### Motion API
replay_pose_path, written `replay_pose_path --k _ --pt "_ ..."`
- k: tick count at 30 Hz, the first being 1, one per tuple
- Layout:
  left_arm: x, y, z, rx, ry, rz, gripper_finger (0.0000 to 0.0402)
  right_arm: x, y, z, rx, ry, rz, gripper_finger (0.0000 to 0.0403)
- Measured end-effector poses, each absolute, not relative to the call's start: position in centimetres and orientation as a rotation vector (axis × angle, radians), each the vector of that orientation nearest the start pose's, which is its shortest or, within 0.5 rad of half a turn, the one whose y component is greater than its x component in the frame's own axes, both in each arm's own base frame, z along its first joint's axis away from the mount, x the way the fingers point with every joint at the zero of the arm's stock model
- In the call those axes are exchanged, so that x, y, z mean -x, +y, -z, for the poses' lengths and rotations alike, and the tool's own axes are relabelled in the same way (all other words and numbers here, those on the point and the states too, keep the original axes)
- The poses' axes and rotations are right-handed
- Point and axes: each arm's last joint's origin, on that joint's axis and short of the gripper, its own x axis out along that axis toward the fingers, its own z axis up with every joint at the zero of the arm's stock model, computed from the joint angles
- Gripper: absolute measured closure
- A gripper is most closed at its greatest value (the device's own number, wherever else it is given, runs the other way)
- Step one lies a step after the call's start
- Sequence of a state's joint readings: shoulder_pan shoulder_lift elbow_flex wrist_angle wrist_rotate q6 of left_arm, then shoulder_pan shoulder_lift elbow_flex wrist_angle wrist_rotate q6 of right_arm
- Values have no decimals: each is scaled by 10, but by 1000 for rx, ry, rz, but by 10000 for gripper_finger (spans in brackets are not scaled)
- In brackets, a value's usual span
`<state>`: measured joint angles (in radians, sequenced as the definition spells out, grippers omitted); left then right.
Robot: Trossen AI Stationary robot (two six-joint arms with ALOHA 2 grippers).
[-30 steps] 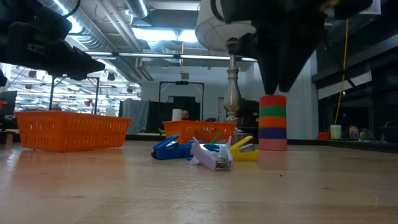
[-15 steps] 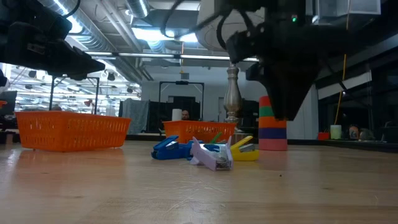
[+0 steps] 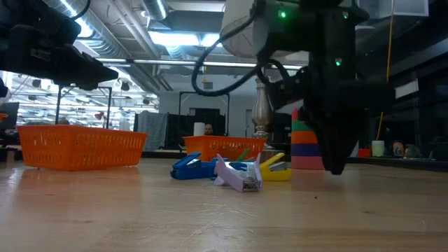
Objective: Pick and place Stapler, Stapler remover, tape
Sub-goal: Put the purple staple remover into the top orange bin
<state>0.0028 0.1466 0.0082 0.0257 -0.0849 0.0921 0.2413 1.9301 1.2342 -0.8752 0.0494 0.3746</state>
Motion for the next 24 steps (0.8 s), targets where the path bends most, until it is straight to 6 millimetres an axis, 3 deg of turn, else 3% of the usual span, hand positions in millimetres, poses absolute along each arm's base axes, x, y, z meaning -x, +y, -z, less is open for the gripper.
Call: replay_pose_path --k 2,6,13,18,24 --pt "-106 3 -157 -97 116 -82 390 -330 80 -139 -29 1539 88 261" --pt "-106 3 -157 -97 117 -82 389 -333 87 -137 88 1491 -183 260" --pt "-106 3 -157 -97 116 -82 390 -342 111 -140 416 1264 -571 260" --pt "-106 3 -157 -97 116 -82 390 -345 120 -141 571 1155 -680 260" --pt "-106 3 -157 -96 116 -82 390 -357 121 -145 651 1024 -639 260"
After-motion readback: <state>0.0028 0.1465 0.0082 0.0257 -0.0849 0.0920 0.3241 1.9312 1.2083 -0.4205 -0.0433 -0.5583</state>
